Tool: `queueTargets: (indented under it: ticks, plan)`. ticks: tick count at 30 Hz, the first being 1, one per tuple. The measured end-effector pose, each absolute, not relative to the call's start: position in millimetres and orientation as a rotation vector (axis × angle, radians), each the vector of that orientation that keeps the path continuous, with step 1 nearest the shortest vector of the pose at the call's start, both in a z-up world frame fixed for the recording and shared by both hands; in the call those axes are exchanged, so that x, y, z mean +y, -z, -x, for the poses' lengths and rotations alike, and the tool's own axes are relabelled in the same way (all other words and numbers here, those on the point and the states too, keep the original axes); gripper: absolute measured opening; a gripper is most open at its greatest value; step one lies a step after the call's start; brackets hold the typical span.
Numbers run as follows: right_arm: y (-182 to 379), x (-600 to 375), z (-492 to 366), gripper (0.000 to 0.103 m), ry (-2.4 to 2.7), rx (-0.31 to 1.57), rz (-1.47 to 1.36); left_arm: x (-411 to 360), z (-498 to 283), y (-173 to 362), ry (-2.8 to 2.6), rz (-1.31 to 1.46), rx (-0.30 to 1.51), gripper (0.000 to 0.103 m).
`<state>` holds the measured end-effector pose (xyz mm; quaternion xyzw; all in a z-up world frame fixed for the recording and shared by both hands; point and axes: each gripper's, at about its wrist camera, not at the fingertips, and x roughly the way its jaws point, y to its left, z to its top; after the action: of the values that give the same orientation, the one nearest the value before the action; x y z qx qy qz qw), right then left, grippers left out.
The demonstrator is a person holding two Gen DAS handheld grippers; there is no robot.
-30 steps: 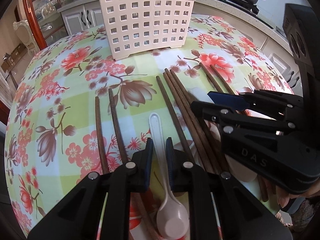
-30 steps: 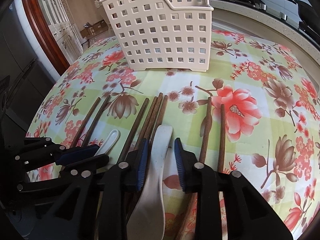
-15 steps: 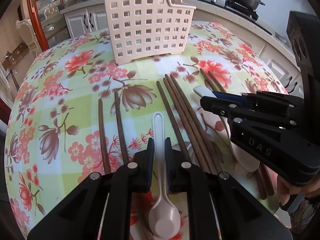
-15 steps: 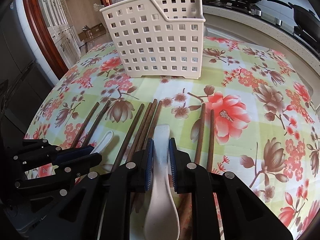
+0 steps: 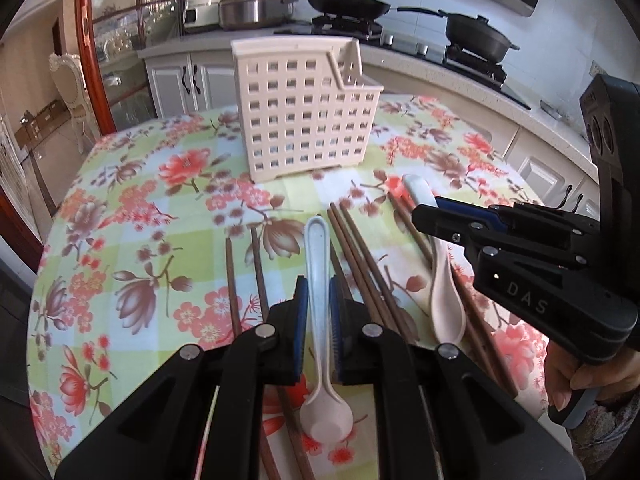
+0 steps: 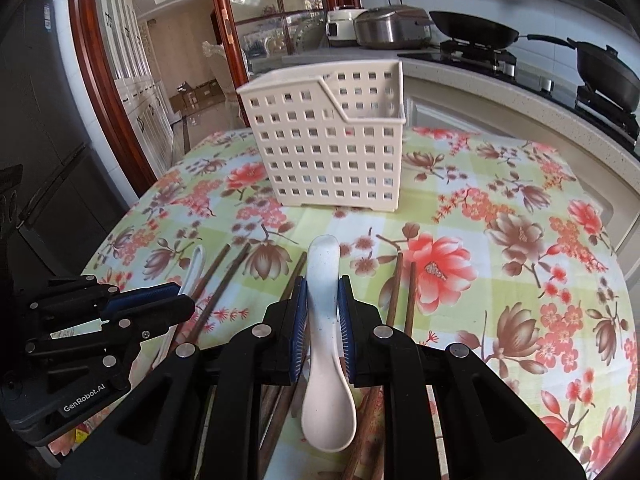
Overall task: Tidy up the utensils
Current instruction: 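Lift both spoons and carry them over the white caddy with both tools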
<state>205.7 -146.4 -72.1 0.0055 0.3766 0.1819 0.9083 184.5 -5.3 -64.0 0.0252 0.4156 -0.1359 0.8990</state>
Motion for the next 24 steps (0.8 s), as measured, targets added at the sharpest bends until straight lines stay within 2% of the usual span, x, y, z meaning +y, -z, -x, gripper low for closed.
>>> queueTargets:
  ticks: [13,24]
  plan:
    - [49.4,-151.0,-173.0,0.016,-0.365,0.704,0.014,-0.7,-149.0,36.5,0.273,-0.053,0.746,0.011]
    - [33.2,-151.8,-171.7,0.016,-0.363,0.655,0.024,-4.6,-148.8,17.6,0.271,-0.062,0.682,0.011]
